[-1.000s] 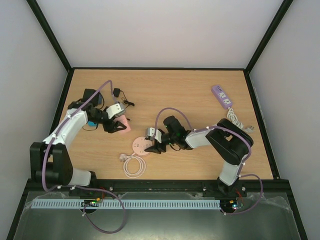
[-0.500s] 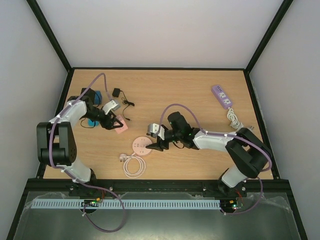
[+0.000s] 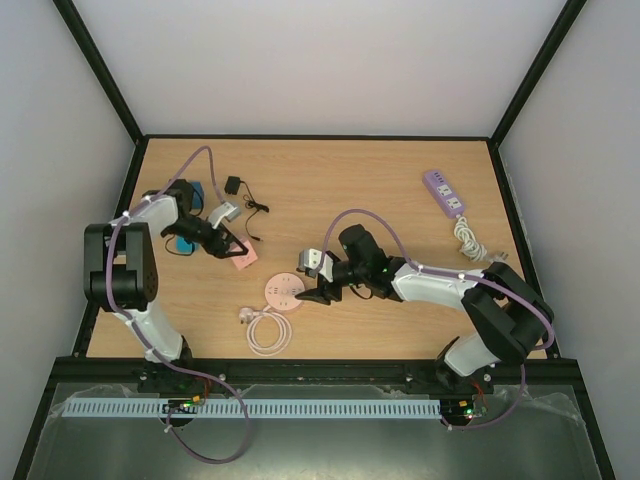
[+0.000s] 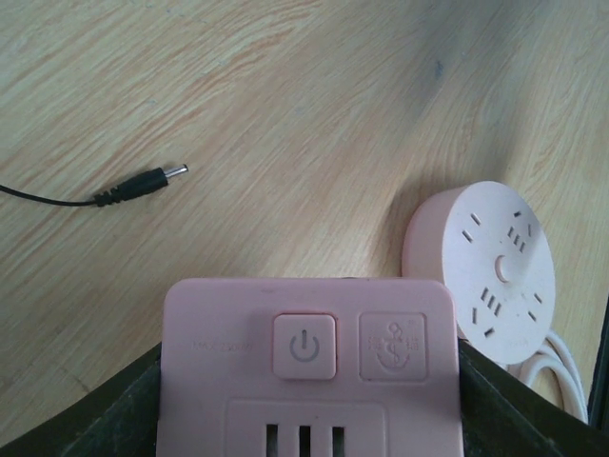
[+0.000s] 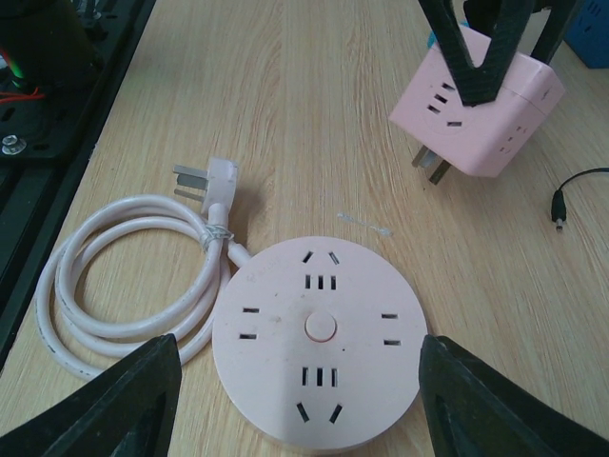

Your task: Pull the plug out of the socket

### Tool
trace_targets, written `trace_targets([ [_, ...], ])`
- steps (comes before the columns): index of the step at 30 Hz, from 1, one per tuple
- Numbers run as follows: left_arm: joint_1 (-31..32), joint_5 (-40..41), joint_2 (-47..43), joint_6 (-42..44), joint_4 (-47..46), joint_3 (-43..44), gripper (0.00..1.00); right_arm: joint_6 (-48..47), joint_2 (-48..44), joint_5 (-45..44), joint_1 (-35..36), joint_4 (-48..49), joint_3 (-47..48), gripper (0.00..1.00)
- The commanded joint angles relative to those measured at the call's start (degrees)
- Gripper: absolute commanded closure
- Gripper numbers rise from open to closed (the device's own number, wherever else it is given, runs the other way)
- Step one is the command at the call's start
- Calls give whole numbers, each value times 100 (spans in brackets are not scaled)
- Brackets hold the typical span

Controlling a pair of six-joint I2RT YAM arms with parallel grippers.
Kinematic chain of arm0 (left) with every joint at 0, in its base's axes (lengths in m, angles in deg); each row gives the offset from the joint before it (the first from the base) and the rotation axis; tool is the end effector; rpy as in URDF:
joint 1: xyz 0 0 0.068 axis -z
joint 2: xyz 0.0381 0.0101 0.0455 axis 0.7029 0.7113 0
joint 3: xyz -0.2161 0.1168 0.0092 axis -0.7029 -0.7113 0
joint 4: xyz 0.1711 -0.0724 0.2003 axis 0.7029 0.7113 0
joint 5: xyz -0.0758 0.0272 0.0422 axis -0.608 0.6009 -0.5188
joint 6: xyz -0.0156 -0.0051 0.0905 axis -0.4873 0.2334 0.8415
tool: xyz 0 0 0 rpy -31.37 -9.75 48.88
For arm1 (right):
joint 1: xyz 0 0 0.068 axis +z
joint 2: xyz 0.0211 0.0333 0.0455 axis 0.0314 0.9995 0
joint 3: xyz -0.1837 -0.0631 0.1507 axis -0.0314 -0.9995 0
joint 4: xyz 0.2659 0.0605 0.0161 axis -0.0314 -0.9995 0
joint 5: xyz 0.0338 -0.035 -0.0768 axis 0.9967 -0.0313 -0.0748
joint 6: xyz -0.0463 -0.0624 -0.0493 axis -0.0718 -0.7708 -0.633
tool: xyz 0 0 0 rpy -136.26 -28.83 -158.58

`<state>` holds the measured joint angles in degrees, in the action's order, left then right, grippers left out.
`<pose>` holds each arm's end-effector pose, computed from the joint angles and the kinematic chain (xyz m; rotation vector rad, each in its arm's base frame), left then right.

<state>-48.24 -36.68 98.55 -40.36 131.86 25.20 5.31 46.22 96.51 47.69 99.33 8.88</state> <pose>0.3224 -0.0402 0.1077 1.0059 2.3341 -0.9349 0.1897 0.2810 0.1314 -1.6146 1.3590 1.0387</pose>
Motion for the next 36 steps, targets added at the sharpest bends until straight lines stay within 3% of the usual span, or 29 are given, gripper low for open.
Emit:
trace_targets([
  [1, -47, -234, 201, -172, -148, 249, 55, 14, -113, -40, 21, -75, -32, 32],
  [10, -103, -87, 534, -200, -245, 338, 52, 17, -113, -51, 14, -77, -56, 32],
  [21, -184, 272, 461, -538, -680, 236, 32, 41, -99, -40, 17, -36, -69, 31],
  [36, -248, 515, 238, -676, -835, 256, 18, 85, -89, -23, 18, 4, -80, 29],
])
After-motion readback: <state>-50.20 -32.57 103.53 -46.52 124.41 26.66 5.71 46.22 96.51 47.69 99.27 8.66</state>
